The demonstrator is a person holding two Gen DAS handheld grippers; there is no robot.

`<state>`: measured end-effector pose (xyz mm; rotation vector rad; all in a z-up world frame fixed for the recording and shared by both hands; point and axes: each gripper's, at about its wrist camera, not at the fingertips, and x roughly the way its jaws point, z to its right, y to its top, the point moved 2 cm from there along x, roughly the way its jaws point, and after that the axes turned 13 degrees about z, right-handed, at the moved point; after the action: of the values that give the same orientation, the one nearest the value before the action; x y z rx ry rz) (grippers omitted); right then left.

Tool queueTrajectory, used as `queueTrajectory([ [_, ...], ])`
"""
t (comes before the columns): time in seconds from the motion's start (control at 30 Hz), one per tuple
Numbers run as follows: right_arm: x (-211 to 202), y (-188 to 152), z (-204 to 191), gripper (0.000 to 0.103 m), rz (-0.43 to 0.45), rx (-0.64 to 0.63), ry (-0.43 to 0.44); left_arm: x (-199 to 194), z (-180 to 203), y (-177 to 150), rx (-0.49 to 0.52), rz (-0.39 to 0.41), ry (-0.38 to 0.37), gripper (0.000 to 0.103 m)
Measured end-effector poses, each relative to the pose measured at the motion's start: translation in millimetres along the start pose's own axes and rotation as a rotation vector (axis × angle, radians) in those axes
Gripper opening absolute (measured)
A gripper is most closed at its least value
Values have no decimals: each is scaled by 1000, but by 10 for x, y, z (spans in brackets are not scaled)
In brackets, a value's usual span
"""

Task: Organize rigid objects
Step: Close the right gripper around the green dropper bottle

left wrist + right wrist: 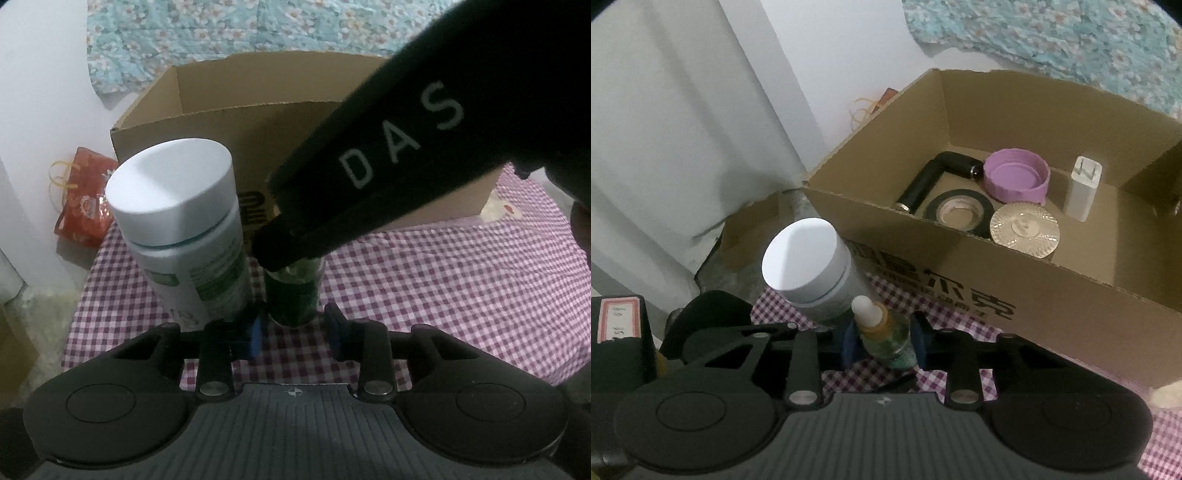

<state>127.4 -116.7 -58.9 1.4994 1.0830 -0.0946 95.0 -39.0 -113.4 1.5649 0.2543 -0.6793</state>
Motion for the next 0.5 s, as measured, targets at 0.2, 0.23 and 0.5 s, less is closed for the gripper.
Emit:
queueTrajectory([
  [0.2, -100, 13, 3, 23, 18, 1, -17, -17, -5, 5, -6, 9, -11, 29],
  [0.23, -113, 21, 21, 23, 16, 10, -14, -28, 4, 0, -10, 7, -21, 29],
  [0.5, -163, -6, 68, 23, 9, 29, -28, 29, 75, 6, 13, 2, -18, 32],
])
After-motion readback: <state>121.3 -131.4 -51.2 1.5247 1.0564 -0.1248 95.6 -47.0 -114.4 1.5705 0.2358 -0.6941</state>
